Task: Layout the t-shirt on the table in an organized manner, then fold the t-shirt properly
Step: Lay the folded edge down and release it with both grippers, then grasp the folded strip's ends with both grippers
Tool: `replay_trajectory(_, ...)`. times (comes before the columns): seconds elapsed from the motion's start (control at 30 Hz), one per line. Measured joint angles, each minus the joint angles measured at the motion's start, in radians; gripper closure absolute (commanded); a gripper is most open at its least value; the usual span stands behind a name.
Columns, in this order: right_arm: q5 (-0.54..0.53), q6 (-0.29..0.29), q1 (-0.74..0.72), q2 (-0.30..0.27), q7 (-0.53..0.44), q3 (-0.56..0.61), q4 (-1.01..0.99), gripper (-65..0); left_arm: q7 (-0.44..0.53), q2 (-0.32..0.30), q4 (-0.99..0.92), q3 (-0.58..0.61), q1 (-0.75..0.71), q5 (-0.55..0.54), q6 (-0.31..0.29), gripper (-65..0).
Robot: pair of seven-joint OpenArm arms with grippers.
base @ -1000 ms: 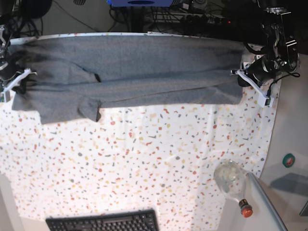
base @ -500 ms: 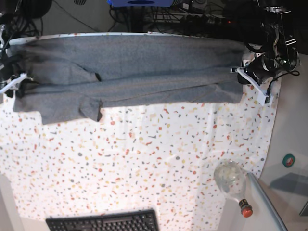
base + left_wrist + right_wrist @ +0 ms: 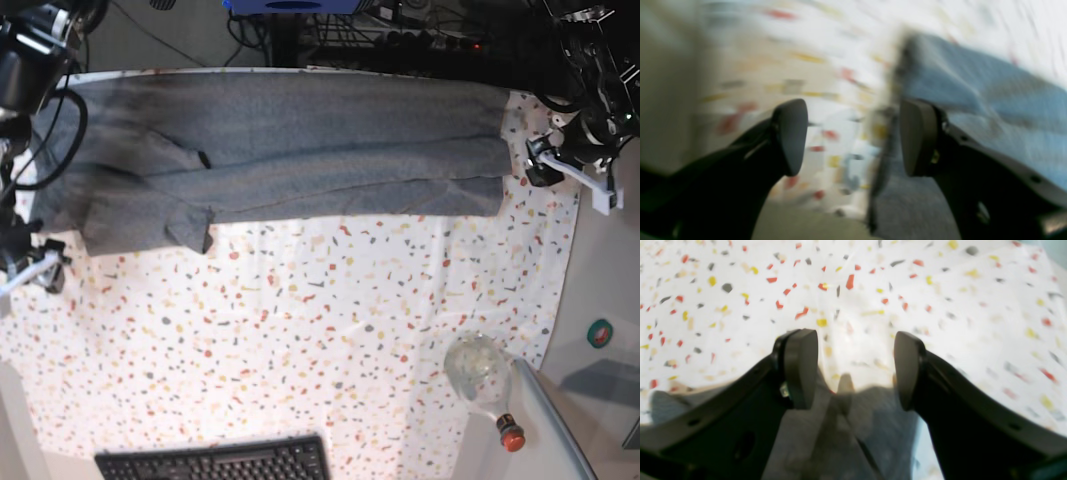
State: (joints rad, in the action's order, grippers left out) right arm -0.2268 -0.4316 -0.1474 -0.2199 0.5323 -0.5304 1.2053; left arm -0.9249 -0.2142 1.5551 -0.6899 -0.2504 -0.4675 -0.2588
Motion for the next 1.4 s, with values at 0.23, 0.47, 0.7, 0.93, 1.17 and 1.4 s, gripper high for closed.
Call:
replay_trajectory(0.23,0.01,0.111,-0.113,-0.029,0.039,0.184,-0.229,-34.7,-0.001,0.02,-0.002,-0.26,-0.006,0.002,-0.022,-41.3)
replay_trajectory(0.47,0.003,0.16,-0.164,-0.028,0.035,0.232,-0.33,-34.7,-0.006,0.022,-0.008,-0.367,-0.01,0.017,-0.281,-41.1)
replay_trajectory(0.7,0.0,0.243,-0.164,-0.026,0.075,0.234,-0.33,-34.7,-0.006,0.023,-0.031,-0.363,-0.003,0.014,-0.288,-41.1)
replay_trajectory(0.93,0.0,0.246,-0.157,-0.012,0.129,0.233,-0.33,-34.5,-0.007,0.023,-0.091,-0.363,-0.002,0.018,-0.289,-41.1)
replay_trajectory(1.17,-0.001,0.246,-0.156,0.022,0.157,0.234,-0.33,-29.6,-0.006,0.023,-0.091,-0.363,0.0,0.015,-0.289,-41.1)
replay_trajectory(1.4,-0.001,0.246,-0.139,0.022,0.161,0.227,-0.294,0.0,-0.006,0.023,-0.091,-0.363,-0.003,0.015,-0.289,-41.1)
